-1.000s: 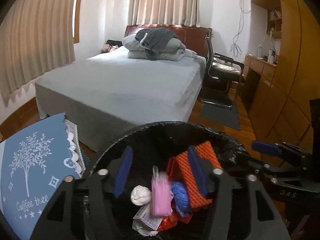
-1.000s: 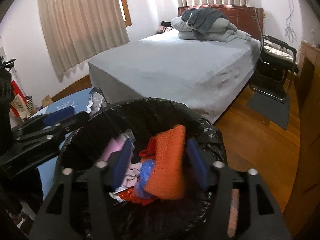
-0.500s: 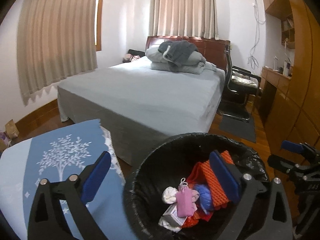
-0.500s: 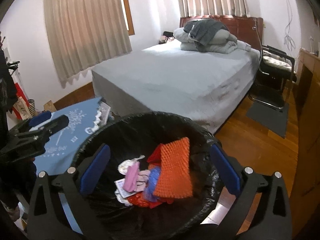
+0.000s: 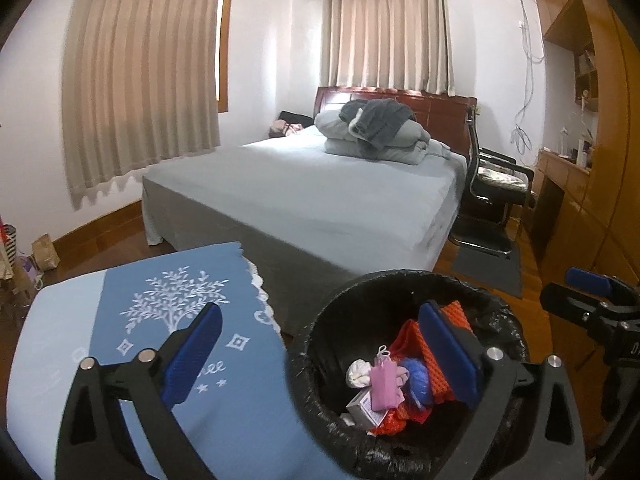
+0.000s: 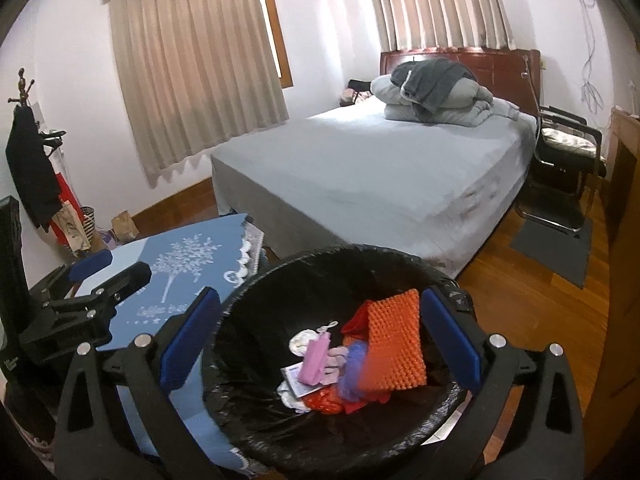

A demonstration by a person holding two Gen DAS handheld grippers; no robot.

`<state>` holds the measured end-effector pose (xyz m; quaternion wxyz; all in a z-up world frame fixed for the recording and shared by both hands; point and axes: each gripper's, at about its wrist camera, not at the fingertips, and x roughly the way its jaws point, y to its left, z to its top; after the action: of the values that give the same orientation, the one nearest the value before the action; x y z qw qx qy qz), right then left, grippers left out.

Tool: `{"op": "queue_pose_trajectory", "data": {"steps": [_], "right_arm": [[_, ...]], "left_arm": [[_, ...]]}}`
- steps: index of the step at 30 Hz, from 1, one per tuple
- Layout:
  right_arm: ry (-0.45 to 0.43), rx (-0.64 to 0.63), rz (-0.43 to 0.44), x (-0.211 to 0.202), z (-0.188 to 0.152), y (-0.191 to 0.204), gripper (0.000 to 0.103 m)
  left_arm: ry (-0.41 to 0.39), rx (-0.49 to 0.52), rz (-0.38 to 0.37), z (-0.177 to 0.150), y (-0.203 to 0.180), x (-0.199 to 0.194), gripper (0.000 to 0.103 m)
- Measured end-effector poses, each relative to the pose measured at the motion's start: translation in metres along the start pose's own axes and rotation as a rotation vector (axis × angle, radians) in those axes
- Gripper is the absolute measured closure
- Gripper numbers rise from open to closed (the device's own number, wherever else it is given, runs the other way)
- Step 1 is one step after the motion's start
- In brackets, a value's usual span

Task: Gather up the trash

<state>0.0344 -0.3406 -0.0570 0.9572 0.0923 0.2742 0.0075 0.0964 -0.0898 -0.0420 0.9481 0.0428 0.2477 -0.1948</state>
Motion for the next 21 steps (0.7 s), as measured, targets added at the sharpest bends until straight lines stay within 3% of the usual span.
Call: {"op": "queue_pose_trajectory", "data": {"steps": [21], "right_arm": [[-0.029,-0.048,0.055,-0.039,0.002,0.041,0.005]], "left_arm": [[-0.072,-0.006,0.044,-0.002,0.004,-0.069,0.006]]}}
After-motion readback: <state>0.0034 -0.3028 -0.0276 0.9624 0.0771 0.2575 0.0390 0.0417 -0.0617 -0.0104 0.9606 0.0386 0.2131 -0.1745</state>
